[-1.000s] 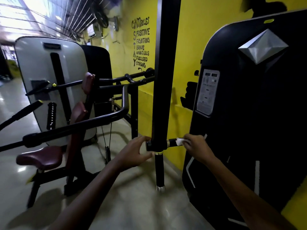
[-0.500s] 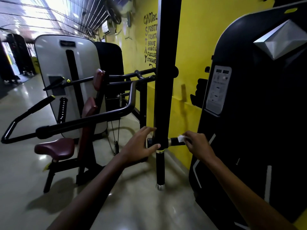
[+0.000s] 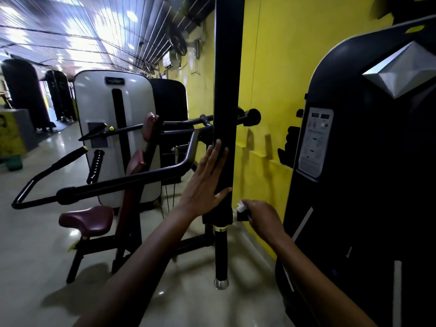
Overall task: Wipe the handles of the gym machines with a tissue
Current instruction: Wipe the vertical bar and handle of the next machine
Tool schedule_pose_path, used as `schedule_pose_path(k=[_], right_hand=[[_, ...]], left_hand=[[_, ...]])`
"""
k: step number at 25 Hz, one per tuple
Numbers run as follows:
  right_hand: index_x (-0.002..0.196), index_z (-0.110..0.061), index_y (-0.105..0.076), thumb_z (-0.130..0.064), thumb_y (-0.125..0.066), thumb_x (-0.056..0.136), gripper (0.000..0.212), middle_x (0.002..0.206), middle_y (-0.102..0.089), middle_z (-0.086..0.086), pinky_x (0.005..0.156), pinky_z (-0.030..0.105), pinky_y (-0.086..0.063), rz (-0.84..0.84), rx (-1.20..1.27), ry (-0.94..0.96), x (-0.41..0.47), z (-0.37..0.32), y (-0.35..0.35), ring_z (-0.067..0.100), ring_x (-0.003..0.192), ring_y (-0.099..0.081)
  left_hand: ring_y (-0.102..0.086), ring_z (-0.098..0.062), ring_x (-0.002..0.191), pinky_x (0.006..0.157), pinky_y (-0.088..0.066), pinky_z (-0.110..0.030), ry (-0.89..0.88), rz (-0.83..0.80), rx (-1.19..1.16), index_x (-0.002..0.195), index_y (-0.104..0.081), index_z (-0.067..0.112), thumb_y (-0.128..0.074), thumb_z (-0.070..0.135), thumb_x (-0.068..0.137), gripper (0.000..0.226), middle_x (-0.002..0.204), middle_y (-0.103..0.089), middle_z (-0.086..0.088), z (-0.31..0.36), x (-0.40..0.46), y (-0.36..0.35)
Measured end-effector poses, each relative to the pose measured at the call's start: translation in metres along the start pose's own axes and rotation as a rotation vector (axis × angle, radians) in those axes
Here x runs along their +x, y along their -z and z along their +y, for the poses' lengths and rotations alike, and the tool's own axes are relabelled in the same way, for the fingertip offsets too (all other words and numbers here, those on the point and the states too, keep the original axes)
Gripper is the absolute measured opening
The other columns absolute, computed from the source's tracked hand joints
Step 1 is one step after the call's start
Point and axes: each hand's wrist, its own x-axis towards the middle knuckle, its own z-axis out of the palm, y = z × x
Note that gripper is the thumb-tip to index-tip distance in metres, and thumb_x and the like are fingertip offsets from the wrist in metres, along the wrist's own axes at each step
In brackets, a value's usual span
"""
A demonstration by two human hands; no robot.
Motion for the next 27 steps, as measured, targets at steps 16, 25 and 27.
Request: schedule_pose_path(k=[16, 25, 27], right_hand=[[0.093, -0.010, -0.074, -0.010, -0.053, 0.071, 0.031, 0.083, -0.071, 0.002, 0.050, 0.023, -0.034, 0.174, -0.484, 0.503, -0.007, 0.000, -0.003, 0.012, 0.070, -0.069], [0.104, -0.002, -0.071, -0.003, -0.043, 0.072, 0.043, 0.104, -0.071, 0.013, 0.063, 0.029, -0.057, 0.063, -0.538, 0.581, -0.016, 0.056, 0.007, 0.025, 0.091, -0.070], [0.099, -0.002, -0.074, -0.006, -0.036, 0.071, 0.047, 0.099, -0.072, 0.013, 0.061, 0.026, -0.056, 0.074, -0.550, 0.544, -0.019, 0.059, 0.014, 0.024, 0.087, -0.071]], left_hand=[[-0.002, -0.030, 0.148, 0.116, -0.019, -0.055, -0.136, -0.021, 0.501, 0.151, -0.007, 0.004, -0.043, 0.059, 0.091, 0.089, 0.159, -0.001, -0.018, -0.016, 0.005, -0.004], [-0.003, -0.029, 0.148, 0.116, -0.021, -0.054, -0.151, -0.030, 0.535, 0.152, -0.006, 0.005, -0.040, 0.058, 0.092, 0.086, 0.159, -0.002, -0.016, -0.015, 0.005, 0.001], [-0.002, -0.028, 0.148, 0.116, -0.019, -0.054, -0.151, -0.032, 0.534, 0.152, -0.003, 0.007, -0.041, 0.057, 0.092, 0.087, 0.159, -0.001, -0.016, -0.014, 0.005, 0.002]])
